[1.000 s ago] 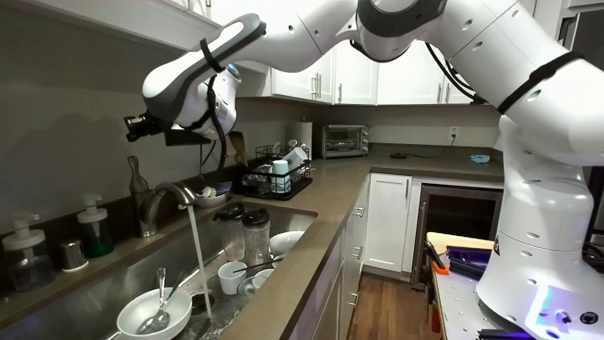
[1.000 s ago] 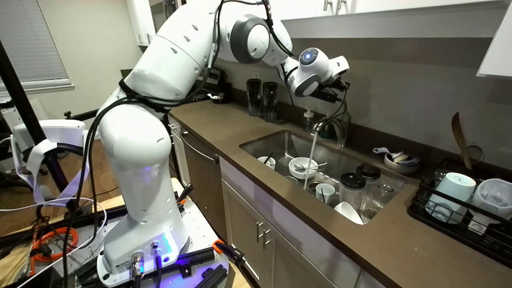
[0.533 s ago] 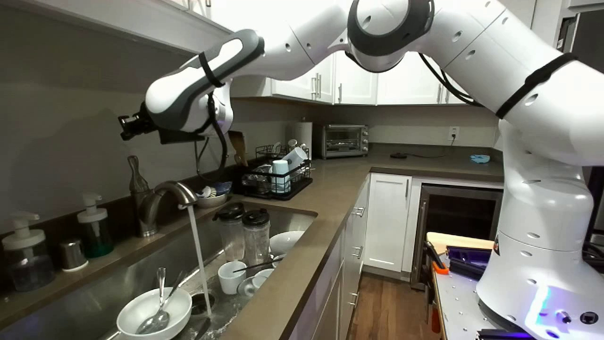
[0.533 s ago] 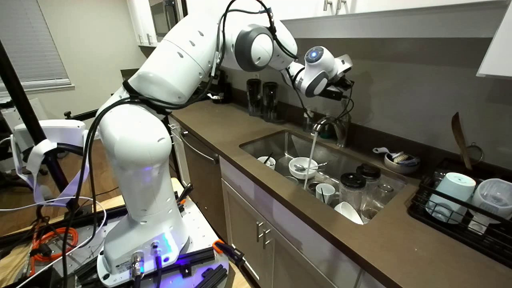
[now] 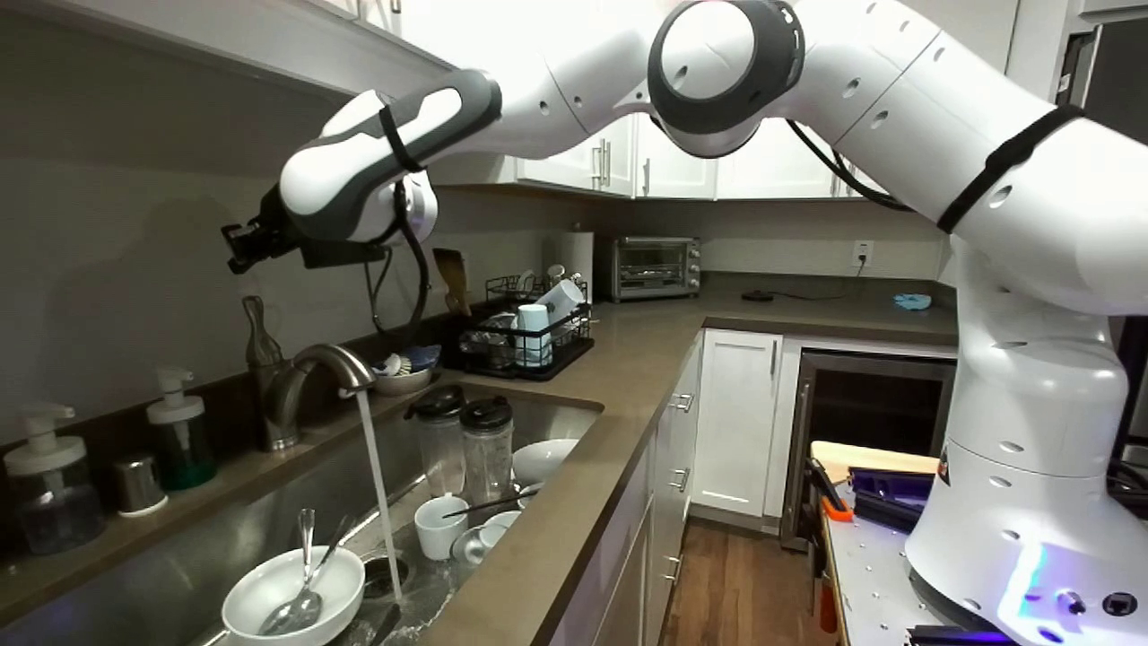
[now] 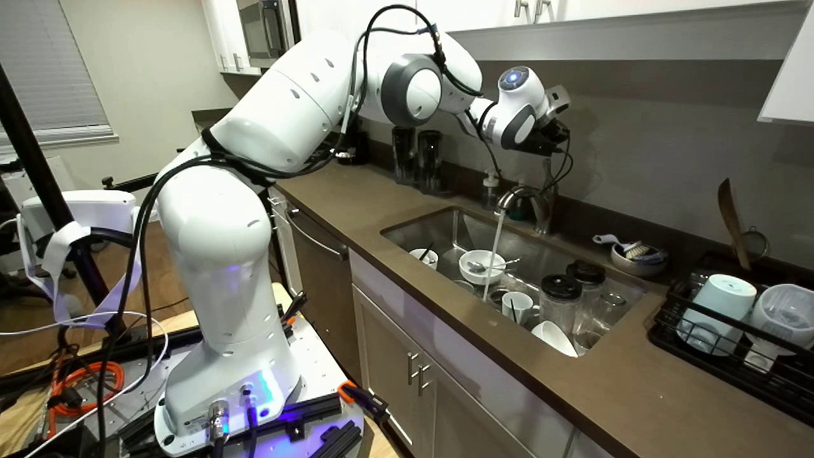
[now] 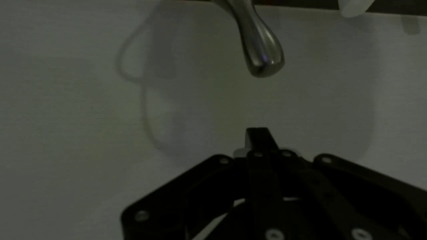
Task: Close the faucet, open the faucet, close the faucet
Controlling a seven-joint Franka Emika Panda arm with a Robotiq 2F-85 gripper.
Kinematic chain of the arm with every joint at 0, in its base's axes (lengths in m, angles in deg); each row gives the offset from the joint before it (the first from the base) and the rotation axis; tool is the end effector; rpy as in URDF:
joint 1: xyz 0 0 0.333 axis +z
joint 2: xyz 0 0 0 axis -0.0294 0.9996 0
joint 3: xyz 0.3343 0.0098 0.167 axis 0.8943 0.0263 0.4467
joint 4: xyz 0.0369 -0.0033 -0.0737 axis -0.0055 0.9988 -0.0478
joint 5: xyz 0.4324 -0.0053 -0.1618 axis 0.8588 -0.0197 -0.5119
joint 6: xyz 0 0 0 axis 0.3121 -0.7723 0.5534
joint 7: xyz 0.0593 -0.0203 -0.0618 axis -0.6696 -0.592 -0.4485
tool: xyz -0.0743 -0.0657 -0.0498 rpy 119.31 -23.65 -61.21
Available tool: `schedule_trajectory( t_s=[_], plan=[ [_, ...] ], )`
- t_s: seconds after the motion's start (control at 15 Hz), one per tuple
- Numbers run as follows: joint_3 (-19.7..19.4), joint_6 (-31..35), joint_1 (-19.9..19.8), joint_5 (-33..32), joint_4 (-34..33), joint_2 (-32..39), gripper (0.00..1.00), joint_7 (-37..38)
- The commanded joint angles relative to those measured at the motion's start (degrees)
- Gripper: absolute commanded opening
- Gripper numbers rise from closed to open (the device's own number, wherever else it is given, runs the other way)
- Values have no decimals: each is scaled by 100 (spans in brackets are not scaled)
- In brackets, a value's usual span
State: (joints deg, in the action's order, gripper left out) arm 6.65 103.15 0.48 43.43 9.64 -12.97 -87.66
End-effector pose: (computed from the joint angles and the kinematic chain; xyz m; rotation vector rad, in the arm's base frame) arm 0.9209 0.0608 0.3815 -2.7082 -0.1449 -1.4476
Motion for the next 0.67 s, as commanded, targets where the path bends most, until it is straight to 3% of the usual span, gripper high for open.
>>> schedule_trajectory(
  t_s=[0.0,0.6],
  plan=[
    [163,-466,-143,-201,-462,208,0,126],
    [190,-798,-118,-194,-796,509,0,119]
  ],
)
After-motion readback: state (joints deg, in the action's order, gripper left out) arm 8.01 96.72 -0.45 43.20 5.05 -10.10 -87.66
